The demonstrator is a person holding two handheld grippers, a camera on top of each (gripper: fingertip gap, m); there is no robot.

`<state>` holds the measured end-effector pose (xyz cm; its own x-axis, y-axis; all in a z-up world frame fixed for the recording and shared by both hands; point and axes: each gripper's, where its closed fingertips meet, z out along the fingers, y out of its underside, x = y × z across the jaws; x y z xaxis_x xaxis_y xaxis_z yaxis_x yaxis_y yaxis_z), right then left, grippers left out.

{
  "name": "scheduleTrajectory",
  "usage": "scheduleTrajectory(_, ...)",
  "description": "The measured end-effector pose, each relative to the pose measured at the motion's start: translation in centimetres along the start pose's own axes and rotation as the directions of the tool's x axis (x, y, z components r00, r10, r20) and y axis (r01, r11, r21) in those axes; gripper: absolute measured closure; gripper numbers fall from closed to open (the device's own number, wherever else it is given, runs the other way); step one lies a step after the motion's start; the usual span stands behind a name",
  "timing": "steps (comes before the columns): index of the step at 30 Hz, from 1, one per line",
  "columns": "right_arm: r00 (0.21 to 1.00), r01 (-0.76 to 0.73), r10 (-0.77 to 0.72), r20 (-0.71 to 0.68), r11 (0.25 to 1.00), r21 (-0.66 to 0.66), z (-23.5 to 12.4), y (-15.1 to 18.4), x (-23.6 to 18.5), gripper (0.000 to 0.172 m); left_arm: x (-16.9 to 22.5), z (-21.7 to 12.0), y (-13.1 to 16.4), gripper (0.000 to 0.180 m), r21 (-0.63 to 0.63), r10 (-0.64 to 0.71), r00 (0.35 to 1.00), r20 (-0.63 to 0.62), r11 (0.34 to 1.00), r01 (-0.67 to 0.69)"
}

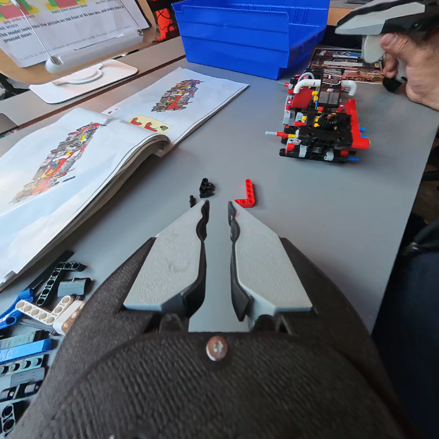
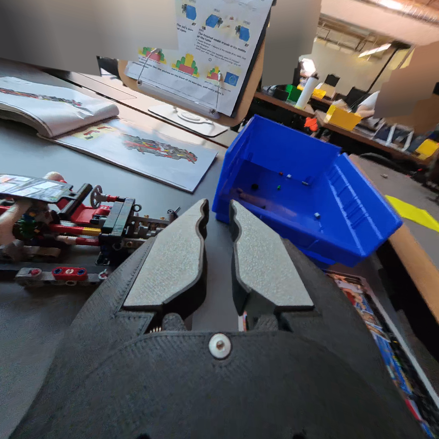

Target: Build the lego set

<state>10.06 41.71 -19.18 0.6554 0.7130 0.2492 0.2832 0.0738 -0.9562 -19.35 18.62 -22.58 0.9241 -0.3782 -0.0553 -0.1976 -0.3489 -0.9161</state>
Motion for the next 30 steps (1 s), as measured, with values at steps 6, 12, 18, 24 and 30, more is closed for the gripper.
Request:
scheduleTrajectory(6, 0.994, 0.099, -0.099, -0.05, 0.995, -0.02, 0.3, -0.1, -0.4, 0.16, -0.7, 0.7, 0.5, 0.17, -0.048, -0.057, 0.998, 0.003, 0.997, 0.057)
scheduleTrajectory(12, 1.0, 0.014, -0.014, -0.01, 0.998, 0.067, -0.5, -1.1, -0.1, 0.16, -1.2, 0.8, 0.0, 0.169, -0.019, -0.058, 0.998, 0.023, 0.998, 0.059)
scheduleTrajectory(18, 0.999, -0.042, 0.039, 0.036, 0.994, 0.101, -0.7, -1.5, -0.3, 0.159, -1.2, 0.7, 0.0, 0.169, -0.015, -0.042, 0.998, 0.038, 0.999, 0.043)
scheduleTrajectory(24, 0.999, -0.013, 0.008, 0.044, 0.991, 0.133, -1.3, -2.2, -1.1, 0.16, -1.0, 0.7, -0.1, 0.166, -0.008, -0.029, 0.999, 0.035, 1.0, 0.029)
scheduleTrajectory(30, 0.998, 0.002, -0.01, 0.062, 0.993, 0.121, -1.4, -2.0, -1.9, 0.159, -0.3, 0.5, 0.1, 0.162, -0.021, -0.021, 1.0, 0.007, 1.0, 0.021)
